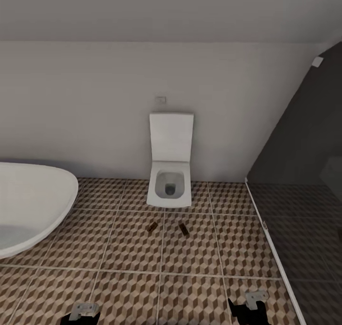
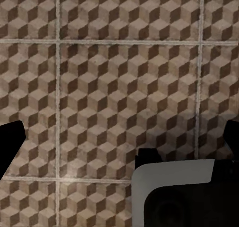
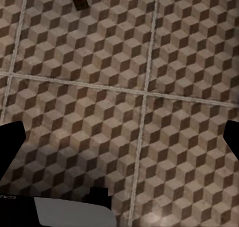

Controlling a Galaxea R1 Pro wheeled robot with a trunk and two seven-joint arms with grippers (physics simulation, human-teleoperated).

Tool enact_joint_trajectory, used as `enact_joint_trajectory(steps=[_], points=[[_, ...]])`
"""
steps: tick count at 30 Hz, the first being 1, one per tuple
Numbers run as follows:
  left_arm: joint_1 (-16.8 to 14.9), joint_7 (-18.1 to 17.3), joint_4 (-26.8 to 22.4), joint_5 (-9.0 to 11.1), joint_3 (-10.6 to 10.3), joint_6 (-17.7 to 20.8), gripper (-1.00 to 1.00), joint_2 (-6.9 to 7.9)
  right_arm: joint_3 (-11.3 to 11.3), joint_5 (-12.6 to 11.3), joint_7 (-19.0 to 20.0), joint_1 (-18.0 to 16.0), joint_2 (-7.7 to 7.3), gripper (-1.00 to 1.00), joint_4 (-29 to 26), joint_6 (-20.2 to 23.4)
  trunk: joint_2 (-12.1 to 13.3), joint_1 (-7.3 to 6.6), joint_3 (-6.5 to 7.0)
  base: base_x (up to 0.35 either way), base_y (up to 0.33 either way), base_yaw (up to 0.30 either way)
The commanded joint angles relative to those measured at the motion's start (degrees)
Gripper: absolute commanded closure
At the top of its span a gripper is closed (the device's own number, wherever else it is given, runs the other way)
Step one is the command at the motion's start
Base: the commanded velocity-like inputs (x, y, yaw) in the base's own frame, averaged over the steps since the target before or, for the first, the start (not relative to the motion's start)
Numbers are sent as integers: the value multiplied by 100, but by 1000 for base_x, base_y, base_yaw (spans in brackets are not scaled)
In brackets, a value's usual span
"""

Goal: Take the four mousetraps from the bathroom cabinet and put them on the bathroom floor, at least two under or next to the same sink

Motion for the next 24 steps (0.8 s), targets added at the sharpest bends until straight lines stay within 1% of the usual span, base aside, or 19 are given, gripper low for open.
enact_joint_trajectory(steps=[1, 3, 7, 8, 11, 16, 24], points=[[-5, -34, -14, 146, -32, -39, -100, -2, -53, 41, 28, -4, 9, -100, 11, -22, -9, 3, -4, 0, 0, 0], [-4, 33, -25, 219, -17, -62, -100, -5, -59, 41, 21, -3, 11, -100, 18, -24, -9, 3, 4, 0, 0, 0], [-4, 248, -14, 245, -7, -74, -100, -10, -58, 37, 19, -3, 14, -100, 23, -25, -9, 3, 18, 0, 0, 0], [-3, 376, -9, 255, -4, -77, -100, -11, -57, 38, 18, -2, 16, -100, 24, -25, -9, 3, 21, 0, 0, 0], [-3, 575, -4, 267, -1, -81, -100, -18, -56, 41, 18, -2, 18, -100, 24, -25, -9, 3, 30, 0, 0, 0], [-3, 669, -2, 272, 0, -82, -100, -21, -56, 43, 18, -1, 17, -100, 26, -25, -9, 3, 47, 0, 0, 0], [-3, 683, 6, 272, 1, -82, -100, -22, -56, 39, 18, 0, 17, -100, 26, -25, -9, 3, 79, 0, 0, 0]])
